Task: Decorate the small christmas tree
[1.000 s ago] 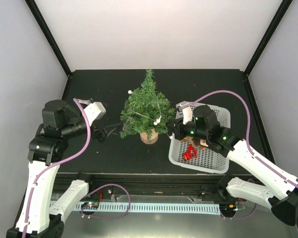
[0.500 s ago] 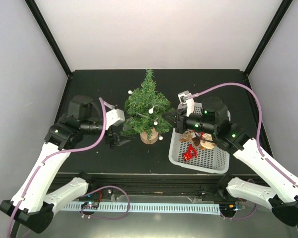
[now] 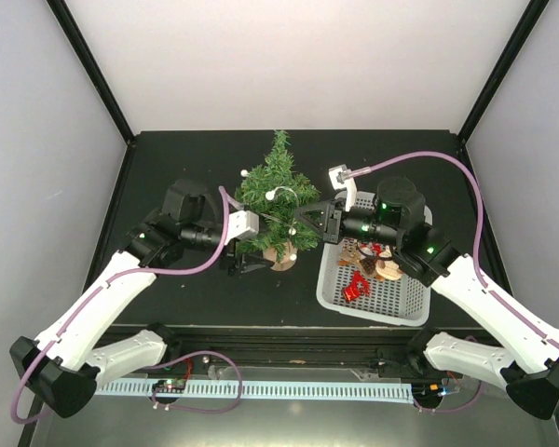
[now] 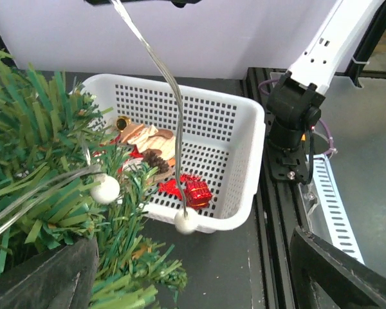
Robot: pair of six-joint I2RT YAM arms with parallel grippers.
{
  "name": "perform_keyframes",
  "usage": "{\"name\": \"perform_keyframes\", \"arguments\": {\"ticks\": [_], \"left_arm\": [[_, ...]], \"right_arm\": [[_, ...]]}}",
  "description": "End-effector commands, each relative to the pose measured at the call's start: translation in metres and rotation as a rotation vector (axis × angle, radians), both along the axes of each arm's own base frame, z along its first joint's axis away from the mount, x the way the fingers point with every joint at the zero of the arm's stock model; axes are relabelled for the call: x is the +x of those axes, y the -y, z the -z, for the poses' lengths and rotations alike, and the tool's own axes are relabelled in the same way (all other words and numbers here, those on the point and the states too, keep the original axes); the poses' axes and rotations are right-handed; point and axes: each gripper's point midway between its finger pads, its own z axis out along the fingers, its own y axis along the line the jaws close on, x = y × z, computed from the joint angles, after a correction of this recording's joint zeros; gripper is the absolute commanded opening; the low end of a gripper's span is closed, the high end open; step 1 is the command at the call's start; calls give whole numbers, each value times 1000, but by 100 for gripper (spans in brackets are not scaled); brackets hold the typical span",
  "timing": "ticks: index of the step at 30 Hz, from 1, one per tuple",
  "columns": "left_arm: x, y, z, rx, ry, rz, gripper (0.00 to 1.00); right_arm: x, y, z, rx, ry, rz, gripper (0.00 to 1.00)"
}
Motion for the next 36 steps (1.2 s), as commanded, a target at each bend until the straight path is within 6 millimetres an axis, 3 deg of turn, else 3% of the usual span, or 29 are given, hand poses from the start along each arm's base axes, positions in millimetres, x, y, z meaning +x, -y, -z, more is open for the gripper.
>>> {"name": "perform_keyframes", "arguments": {"ticks": [1, 17, 19, 24, 28, 33, 36], "left_arm": [[4, 14, -18, -57, 28, 39, 81], [0, 28, -30, -96, -42, 105, 78], [0, 29, -33, -101, -50, 113, 71], [-6, 31, -33, -97, -68, 150, 39], [-12, 28, -26, -84, -59, 161, 19], [-20, 19, -18, -56, -25, 153, 2], [-23, 12, -20, -30, 22, 128, 2]], "right_arm": [[-10, -7, -23, 95, -1, -65, 1], [-13, -15, -23, 180, -41, -114, 1], [-13, -16, -21, 184, -48, -118, 1], [-12, -17, -19, 189, -54, -118, 1], [-12, -16, -19, 191, -50, -117, 1], [-11, -16, -16, 184, -50, -111, 1], [-11, -16, -10, 177, -54, -105, 1]]}}
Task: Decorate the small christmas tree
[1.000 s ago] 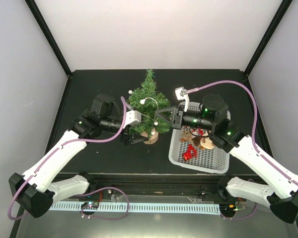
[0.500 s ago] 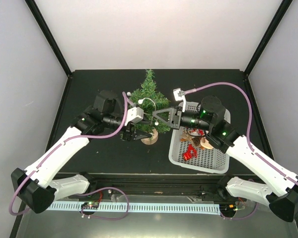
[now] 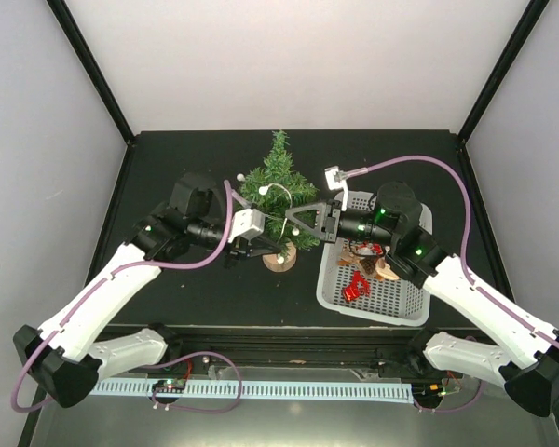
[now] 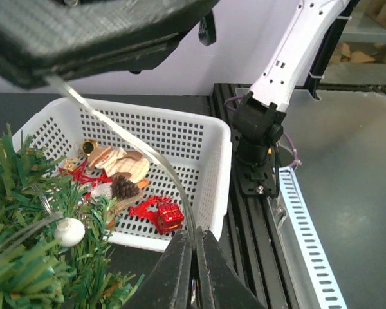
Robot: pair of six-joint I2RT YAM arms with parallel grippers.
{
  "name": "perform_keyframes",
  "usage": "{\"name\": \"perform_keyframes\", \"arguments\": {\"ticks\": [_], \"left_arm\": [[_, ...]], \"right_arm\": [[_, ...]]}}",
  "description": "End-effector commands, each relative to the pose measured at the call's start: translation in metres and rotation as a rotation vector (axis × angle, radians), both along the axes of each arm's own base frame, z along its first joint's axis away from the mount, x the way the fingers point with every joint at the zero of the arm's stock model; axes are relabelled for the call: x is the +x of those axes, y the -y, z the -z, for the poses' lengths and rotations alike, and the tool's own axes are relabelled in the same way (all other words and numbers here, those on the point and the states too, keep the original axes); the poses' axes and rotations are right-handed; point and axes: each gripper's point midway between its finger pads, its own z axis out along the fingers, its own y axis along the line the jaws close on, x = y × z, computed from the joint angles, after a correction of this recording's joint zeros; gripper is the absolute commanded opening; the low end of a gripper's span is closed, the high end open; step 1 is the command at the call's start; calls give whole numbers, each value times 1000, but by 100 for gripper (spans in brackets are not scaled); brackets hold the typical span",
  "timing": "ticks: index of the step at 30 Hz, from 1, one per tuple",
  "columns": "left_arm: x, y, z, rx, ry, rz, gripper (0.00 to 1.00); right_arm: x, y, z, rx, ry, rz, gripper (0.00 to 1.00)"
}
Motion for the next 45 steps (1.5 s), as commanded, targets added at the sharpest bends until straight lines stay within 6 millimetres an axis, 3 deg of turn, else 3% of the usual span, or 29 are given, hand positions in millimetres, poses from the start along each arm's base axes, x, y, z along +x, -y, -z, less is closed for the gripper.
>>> {"name": "perform_keyframes", "arguments": {"ticks": [1, 9, 14, 21, 28, 34, 41, 45], "left_arm": [[-14, -13, -5, 26, 89, -10, 2], [-7, -43, -15, 112, 252, -159, 1], [4, -65, -45, 82, 361, -278, 2], [15, -86, -75, 55, 429, -382, 1], [34, -109, -117, 16, 505, -521, 2], [57, -137, -173, -69, 566, -687, 2], [86, -133, -230, -159, 525, -696, 2], [104, -123, -243, -164, 466, -658, 1]], "right_arm": [[-3, 0, 4, 7, 13, -10, 1], [-5, 1, 15, -9, 15, -12, 4], [-6, 1, 10, -3, 30, -19, 7], [-8, 1, 3, -3, 53, -26, 25], [-6, 8, -4, -23, 85, 14, 36], [-7, 22, -14, -27, 148, 72, 37], [-5, 32, -8, -35, 154, 109, 38], [-6, 35, -3, -42, 154, 119, 38]]}}
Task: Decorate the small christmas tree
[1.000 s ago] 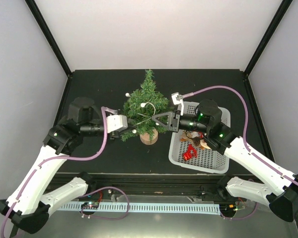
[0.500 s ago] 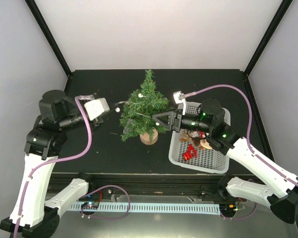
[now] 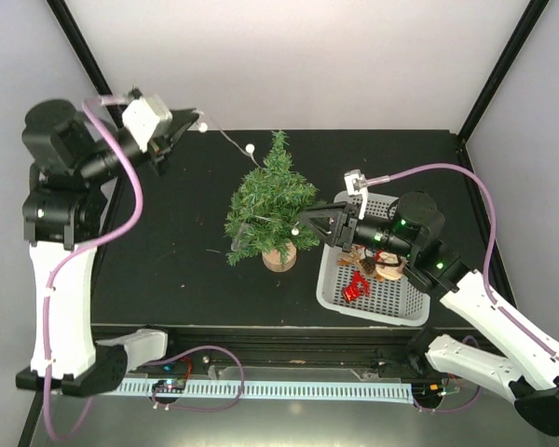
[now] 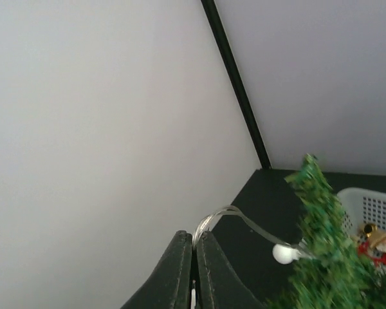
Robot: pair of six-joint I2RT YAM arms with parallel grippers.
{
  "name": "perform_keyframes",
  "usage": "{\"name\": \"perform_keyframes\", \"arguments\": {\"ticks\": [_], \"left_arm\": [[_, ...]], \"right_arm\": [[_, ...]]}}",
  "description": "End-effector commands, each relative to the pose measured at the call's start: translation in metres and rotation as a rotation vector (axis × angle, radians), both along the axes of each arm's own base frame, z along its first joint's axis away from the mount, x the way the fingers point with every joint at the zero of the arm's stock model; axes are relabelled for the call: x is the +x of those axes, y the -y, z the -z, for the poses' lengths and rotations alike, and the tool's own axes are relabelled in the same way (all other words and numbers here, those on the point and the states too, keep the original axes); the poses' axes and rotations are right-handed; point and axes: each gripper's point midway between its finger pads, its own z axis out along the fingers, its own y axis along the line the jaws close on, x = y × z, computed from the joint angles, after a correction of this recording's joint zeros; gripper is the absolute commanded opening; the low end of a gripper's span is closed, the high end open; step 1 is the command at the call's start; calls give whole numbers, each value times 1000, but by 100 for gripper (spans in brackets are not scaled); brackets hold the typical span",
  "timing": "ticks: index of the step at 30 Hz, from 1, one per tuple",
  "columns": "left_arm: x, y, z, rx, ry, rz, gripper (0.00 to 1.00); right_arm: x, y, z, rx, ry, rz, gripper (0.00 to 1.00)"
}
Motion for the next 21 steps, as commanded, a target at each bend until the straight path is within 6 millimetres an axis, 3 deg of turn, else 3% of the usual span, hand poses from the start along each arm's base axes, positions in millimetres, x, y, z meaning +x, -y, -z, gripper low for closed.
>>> {"name": "perform_keyframes", "arguments": {"ticks": [1, 9, 15, 21], "left_arm": [[16, 12, -13, -46, -78, 60, 2], [41, 63, 0, 8, -120, 123, 2], [60, 89, -1, 36, -100, 126, 2], [58, 115, -5, 57, -61, 190, 2]], "right_arm": [[1, 7, 7, -18, 15, 31, 37], [1, 12, 10, -34, 29, 53, 37], [0, 13, 17, -39, 23, 53, 37], [3, 14, 29, -59, 12, 70, 37]]}}
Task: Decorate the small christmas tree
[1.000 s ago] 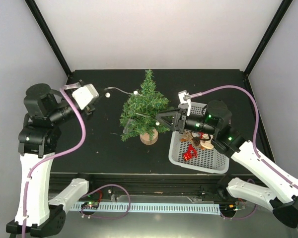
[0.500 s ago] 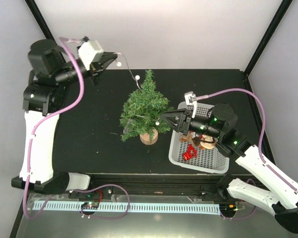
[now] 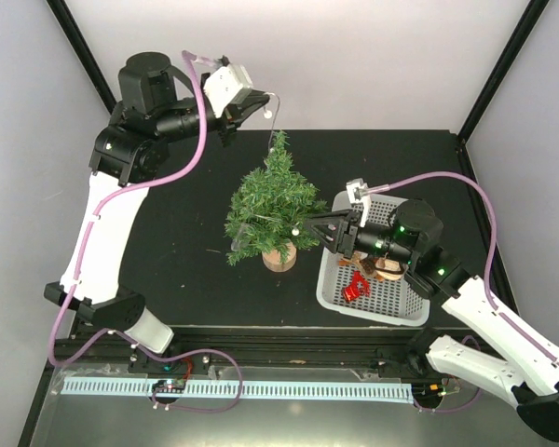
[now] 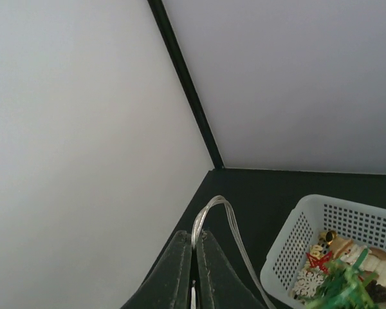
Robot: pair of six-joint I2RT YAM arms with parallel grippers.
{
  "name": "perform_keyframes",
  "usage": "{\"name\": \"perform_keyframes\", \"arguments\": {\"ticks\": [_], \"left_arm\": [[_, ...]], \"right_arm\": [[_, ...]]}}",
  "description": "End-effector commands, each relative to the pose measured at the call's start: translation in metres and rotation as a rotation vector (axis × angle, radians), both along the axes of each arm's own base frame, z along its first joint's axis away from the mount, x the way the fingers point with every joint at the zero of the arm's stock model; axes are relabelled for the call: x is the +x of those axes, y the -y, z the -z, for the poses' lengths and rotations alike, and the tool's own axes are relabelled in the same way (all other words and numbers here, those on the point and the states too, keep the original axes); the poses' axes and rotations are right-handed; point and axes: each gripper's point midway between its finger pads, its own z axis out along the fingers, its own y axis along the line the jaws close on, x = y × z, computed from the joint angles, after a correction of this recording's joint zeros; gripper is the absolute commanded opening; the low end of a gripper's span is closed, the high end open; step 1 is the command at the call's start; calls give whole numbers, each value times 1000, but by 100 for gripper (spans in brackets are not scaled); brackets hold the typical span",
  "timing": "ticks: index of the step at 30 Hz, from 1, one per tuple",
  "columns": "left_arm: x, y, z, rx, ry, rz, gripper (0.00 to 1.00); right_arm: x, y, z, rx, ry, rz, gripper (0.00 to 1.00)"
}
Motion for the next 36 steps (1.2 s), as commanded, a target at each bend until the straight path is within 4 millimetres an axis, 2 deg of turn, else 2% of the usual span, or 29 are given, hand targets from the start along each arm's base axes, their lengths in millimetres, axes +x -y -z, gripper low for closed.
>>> {"name": "perform_keyframes", "arguments": {"ticks": [1, 9, 12, 14, 19, 24, 27, 34, 36], "left_arm": [[-12, 15, -12, 18, 67, 38, 3], [-41, 60, -1, 116, 153, 126, 5], [-50, 67, 0, 145, 190, 127, 5], [-54, 65, -3, 158, 222, 110, 4], [-62, 49, -10, 186, 285, 53, 2], [-76, 31, -7, 197, 298, 27, 2], [-78, 20, -3, 206, 289, -12, 2], [-43, -21, 23, 210, 201, -206, 3], [-33, -40, 31, 179, 161, -248, 8]], "right_arm": [[4, 5, 4, -8, 22, 34, 37], [7, 5, 12, -18, 10, 43, 37], [6, 4, 14, -17, 4, 40, 37], [6, 4, 16, -17, -2, 35, 37], [5, 3, 18, -16, -8, 27, 37], [7, 1, 20, -14, -14, 23, 37], [9, -2, 21, -15, -20, 21, 36], [12, 3, 13, -27, 4, 54, 35], [12, 6, 10, -38, 19, 71, 35]]}}
